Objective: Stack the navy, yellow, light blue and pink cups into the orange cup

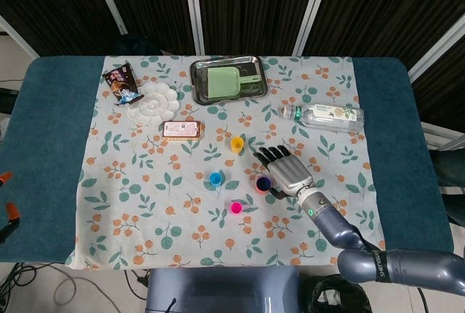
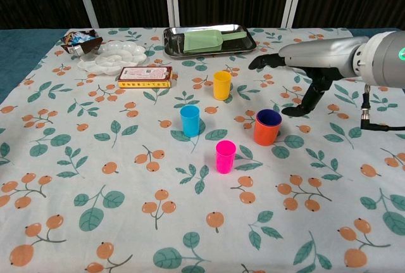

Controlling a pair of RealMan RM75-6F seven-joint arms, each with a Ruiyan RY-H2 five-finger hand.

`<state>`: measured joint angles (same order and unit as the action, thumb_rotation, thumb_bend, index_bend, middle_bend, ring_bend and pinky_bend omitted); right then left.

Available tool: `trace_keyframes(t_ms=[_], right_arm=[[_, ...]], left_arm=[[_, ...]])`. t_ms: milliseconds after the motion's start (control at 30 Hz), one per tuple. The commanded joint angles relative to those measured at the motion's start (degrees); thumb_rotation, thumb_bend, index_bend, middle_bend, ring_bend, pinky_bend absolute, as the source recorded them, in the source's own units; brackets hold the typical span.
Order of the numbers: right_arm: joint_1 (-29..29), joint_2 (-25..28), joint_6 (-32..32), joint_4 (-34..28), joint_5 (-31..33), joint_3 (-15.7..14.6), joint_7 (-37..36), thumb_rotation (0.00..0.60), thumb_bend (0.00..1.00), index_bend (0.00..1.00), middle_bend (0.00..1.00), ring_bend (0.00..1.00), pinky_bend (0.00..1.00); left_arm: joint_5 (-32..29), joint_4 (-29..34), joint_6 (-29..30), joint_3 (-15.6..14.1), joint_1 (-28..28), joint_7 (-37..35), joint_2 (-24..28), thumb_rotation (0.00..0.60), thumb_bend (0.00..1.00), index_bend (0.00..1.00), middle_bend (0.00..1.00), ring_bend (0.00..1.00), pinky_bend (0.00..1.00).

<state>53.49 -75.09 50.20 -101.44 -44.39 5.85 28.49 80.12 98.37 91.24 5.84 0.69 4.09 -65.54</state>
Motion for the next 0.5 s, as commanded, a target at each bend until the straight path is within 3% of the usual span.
trace_keyframes(t_ms=[33,233,500], right_arm=[[0.2,0.4,0.9,-0.3,0.2,0.5,0.3,0.600,0.40,0.00,0.00,0.02,0.06],[1.5,1.0,2.0,-0.2,1.9,3.5,0.2,0.600,0.40,0.00,0.00,0.02,0.06],[6.5,0.1,-2.0,3.8,10.0,8.1,0.0,0.600,0.40,0.08,0.00,0.02,0.06]], left_arm=[[0.0,0.0,0.1,0.0,0.0,0.0,0.0,0.600,0.61,0.20,0.08,0.00,0.00],[0.0,0.2,0.0,0.0,0.0,-0.1,0.0,0.600,0.61,0.20,0.08,0.00,0.00],[-0.2,0.3,-0.3,-0.1,0.0,-0.1,-0.3,0.600,0.61,0.20,0.08,0.00,0.00]])
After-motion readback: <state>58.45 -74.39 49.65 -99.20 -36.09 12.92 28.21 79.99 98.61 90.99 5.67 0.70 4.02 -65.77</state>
